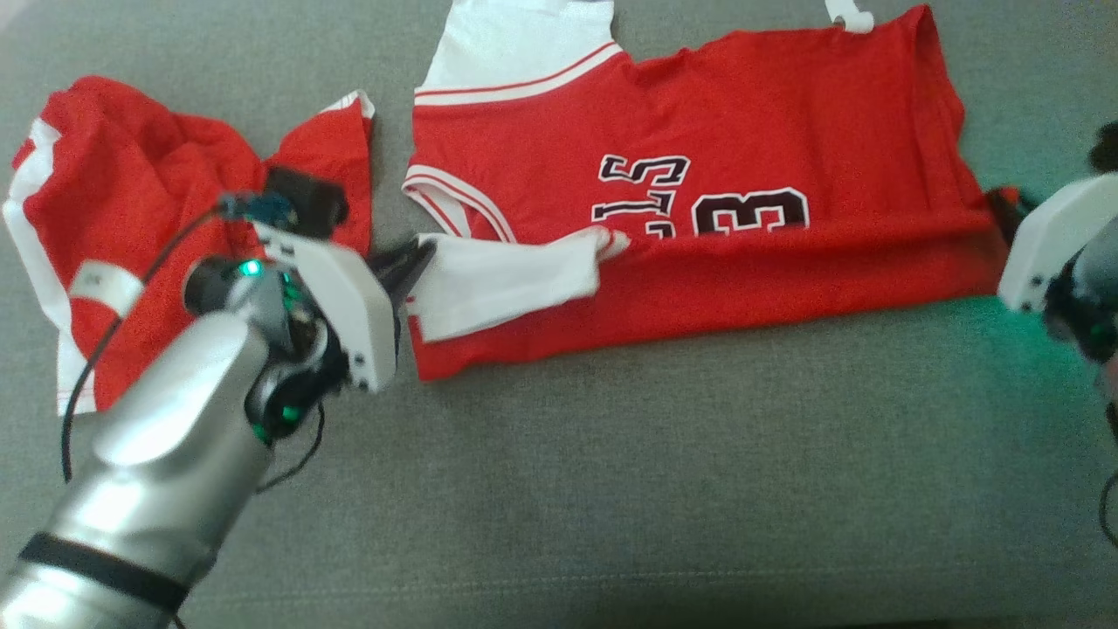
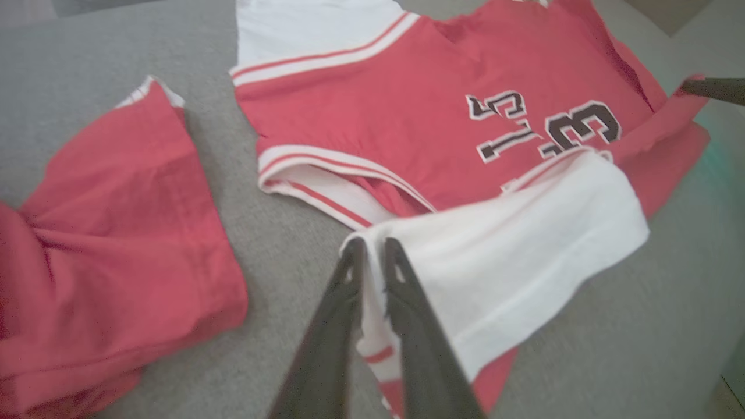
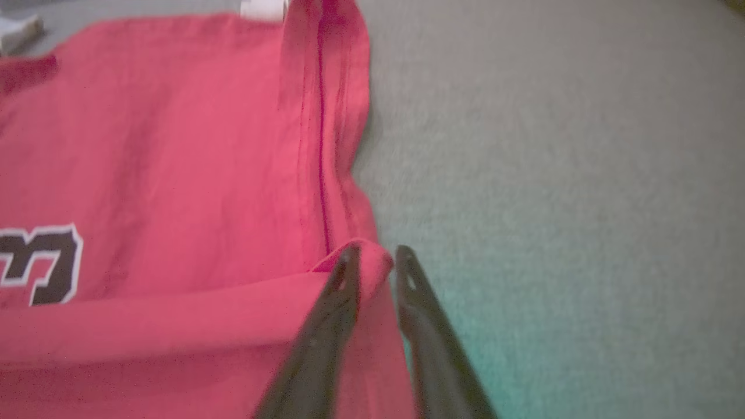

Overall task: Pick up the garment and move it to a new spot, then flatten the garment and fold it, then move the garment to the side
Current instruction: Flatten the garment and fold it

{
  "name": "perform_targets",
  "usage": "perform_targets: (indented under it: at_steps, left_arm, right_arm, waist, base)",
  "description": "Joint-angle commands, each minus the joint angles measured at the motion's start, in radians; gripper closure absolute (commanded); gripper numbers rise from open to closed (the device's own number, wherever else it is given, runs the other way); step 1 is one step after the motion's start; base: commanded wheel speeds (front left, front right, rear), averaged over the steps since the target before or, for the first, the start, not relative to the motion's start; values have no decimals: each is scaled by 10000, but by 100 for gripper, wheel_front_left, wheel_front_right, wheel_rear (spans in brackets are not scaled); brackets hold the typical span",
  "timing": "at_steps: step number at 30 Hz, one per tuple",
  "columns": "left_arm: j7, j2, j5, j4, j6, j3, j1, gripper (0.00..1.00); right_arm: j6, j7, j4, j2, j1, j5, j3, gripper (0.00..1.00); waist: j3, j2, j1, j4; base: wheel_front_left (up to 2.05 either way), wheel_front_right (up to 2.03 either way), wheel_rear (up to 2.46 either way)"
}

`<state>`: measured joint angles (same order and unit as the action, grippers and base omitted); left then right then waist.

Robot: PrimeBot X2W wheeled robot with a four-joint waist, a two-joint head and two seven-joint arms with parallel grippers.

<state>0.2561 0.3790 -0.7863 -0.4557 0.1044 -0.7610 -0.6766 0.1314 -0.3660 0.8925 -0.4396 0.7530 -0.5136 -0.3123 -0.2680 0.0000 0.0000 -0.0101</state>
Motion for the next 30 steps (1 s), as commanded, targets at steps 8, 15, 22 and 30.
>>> perform_targets:
  at_steps: [8, 15, 22, 30]
  left_arm:
    - [-2390, -559, 72, -931, -1036, 1637, -1747, 0]
    - [-4663, -970, 162, -1776, -1293, 2346, -1987, 0]
    - [-5170, -1246, 872, -360, -1676, 3658, -914, 0]
    - [-5176, -2085, 2863, 2181, -1991, 5049, 2052, 0]
  right_arm:
    - [-7, 2336, 677, 364, 1153, 618, 1080, 0]
    - [-7, 4096, 917, 751, 1117, 671, 1296, 0]
    - [-7, 5938, -266, 967, -11, 502, 658, 0]
    - [-7, 6271, -3222, 1128, -2229, 1595, 1490, 0]
  waist:
    - [-365, 0, 0, 13]
    - [-117, 0, 0, 70]
    - [627, 0, 0, 102]
    - [1417, 0, 0, 136]
  base:
    - [0, 0, 0]
    - [0, 0, 0]
    - [0, 0, 0]
    - [0, 0, 0]
